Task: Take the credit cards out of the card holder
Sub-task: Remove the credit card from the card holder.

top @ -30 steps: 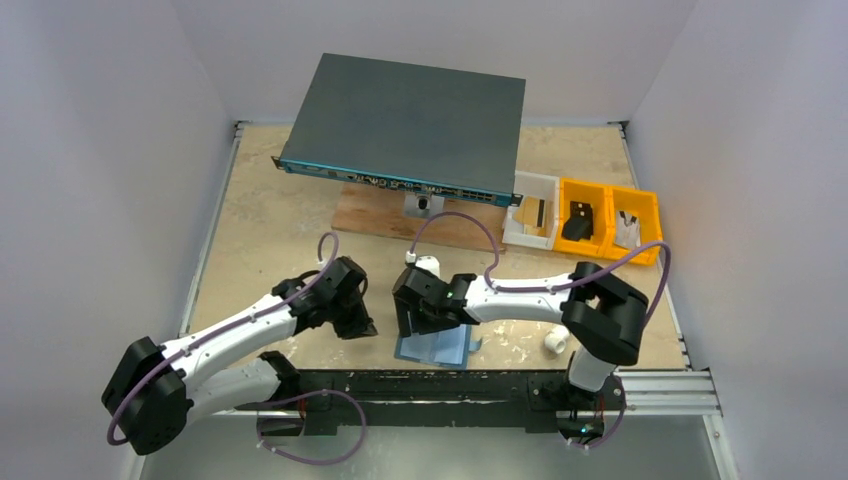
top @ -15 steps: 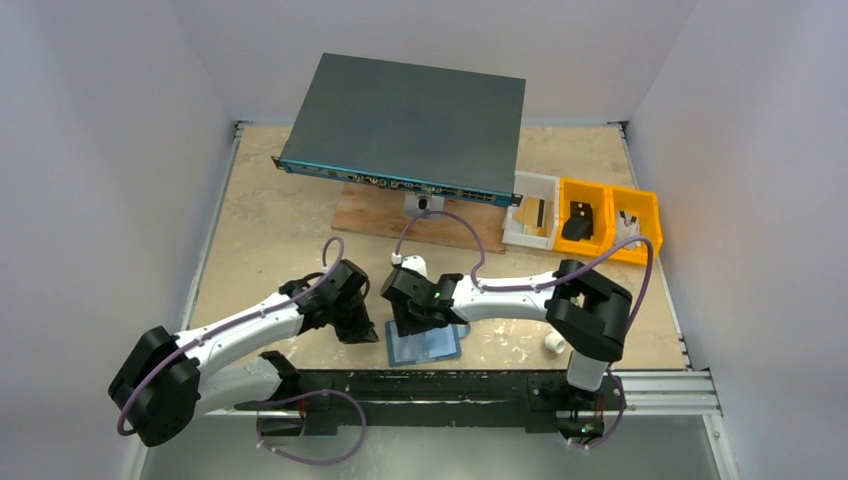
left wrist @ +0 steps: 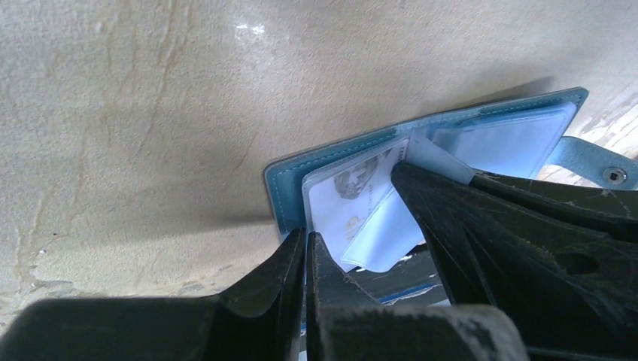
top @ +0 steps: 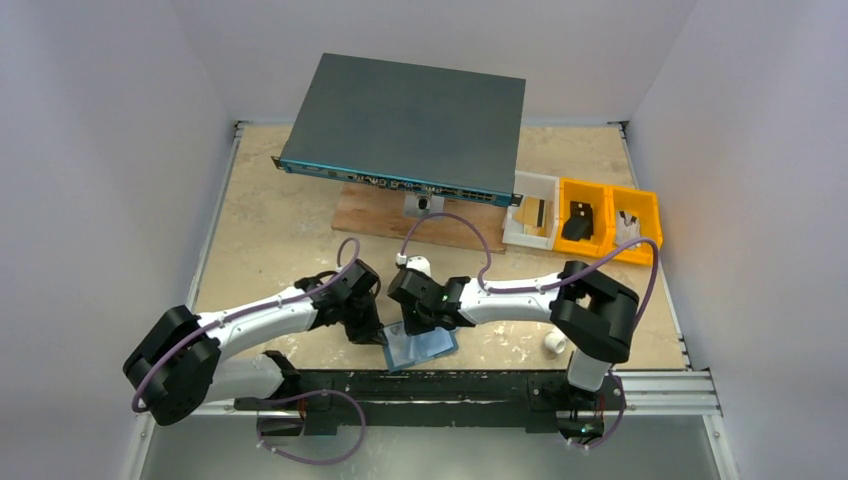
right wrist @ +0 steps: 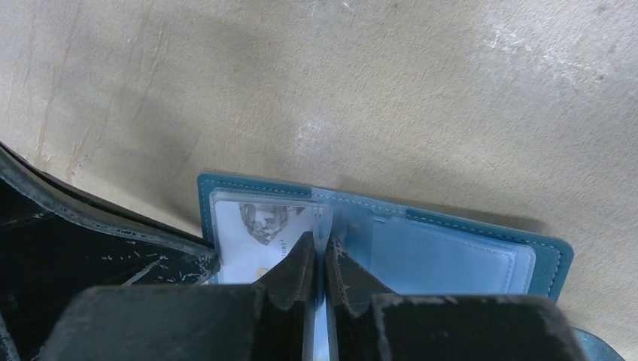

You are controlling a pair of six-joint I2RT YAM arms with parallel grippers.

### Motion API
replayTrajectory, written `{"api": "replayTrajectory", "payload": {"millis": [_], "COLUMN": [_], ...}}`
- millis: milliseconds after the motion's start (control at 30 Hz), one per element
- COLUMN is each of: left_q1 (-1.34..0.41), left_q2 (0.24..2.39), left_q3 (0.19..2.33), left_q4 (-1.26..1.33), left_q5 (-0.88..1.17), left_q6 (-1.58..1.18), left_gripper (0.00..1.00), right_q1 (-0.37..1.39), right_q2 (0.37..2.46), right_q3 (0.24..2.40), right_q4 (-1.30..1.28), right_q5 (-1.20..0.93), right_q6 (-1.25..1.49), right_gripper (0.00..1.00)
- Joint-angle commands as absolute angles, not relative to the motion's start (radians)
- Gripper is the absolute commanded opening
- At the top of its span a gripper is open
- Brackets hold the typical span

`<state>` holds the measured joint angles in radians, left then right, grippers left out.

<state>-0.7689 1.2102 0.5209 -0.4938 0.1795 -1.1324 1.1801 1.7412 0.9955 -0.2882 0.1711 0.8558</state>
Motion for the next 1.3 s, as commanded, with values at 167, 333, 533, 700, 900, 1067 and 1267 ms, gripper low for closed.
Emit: {"api": "replayTrajectory", "payload": {"millis": [167,333,533,700,900,1067,1267], "left_q1": [-0.797,-0.818,-0.835,-0.839,-0.841,-0.845,-0.861], "left_q2": [1.160,1.239,1.372,1.420,1.423,1.428,1.429], "left_q3": [0.594,0.639,0.649,0.647,0.660,0.676,0.736], "left_q4": [-0.534,-0.504,-0.430,-0.397,-0.402,-0.385,-0.396], "left_q5": [0.126,0.158,0.192,0.211,0.212,0.230,0.237], "left_q6": [-1.111,-1.075,-1.074,-1.075,-1.063,-1.054,-1.042], "left_gripper": [0.04,0.04,0.03,0.02,0.03,0.03,0.03], "right_q1": [1.152,1.124,1.054,1.046,1.046,1.046,1.046], "right_q2": [1.681,1.643,1.600,1.567,1.521,1.468,1.396], "right_q3": [0.931,0.887,0.809,0.797,0.818,0.835,0.839], "right_q4": [-0.215,-0.155,-0.037,-0.006,-0.035,-0.115,-0.219], "right_q5": [0.089,0.041,-0.052,-0.079,-0.074,-0.007,0.090], "right_q6": [0.897,0.928,0.965,0.962,0.954,0.953,0.954], "right_gripper": [0.01,0.00,0.00,0.18,0.45,0.49,0.50]}}
